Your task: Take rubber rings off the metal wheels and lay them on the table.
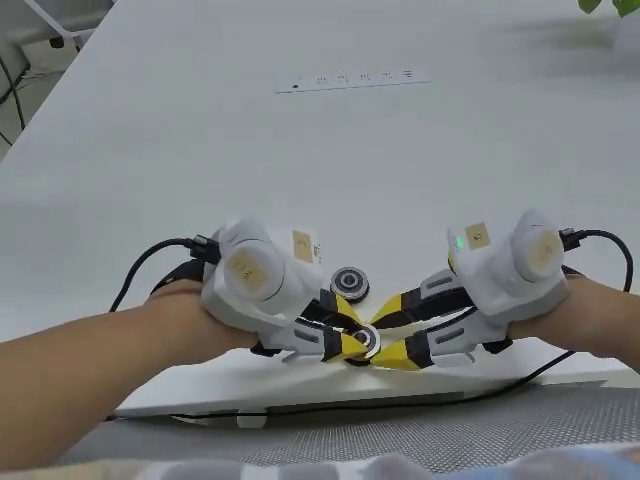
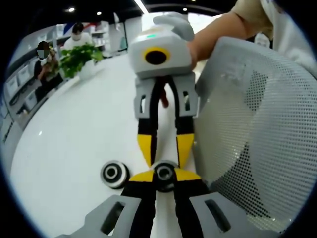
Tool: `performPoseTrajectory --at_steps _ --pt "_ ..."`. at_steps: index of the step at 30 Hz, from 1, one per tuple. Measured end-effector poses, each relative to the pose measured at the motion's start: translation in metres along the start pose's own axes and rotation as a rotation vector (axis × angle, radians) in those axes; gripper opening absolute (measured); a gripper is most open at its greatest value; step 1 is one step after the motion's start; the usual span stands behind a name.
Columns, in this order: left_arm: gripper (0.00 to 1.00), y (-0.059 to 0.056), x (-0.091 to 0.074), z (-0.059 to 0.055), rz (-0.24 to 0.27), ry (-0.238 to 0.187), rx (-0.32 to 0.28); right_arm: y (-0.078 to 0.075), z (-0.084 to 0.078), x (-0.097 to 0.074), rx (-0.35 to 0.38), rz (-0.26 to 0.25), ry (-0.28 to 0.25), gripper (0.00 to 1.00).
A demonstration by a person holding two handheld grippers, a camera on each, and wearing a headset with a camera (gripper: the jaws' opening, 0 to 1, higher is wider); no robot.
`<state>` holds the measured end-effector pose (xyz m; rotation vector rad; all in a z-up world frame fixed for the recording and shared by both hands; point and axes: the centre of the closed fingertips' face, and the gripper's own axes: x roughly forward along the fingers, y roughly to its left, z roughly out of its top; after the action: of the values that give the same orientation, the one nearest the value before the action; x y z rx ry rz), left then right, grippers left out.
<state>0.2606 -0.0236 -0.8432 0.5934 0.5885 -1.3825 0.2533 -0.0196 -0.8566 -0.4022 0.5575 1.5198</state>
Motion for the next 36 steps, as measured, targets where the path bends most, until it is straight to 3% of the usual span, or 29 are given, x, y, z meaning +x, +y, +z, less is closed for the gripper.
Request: performPoseTrajectory --at_steps 7,20,36 --pt "0.13 0.0003 0.0001 0.0001 0.002 -0.001 -0.001 -0.0012 -0.0008 -0.0014 -0.006 -0.007 0.009 0.19" --pt "0.13 0.0003 -0.0001 0.0 0.003 -0.001 -0.001 -0.0035 -0.0058 -0.005 0.023 -0.025 0.034 0.04" --pt "0.13 0.0004 -0.0001 -0.0002 0.008 0.004 -0.001 -0.0071 -0.0064 -0.0075 0.208 -0.035 0.017 0.0"
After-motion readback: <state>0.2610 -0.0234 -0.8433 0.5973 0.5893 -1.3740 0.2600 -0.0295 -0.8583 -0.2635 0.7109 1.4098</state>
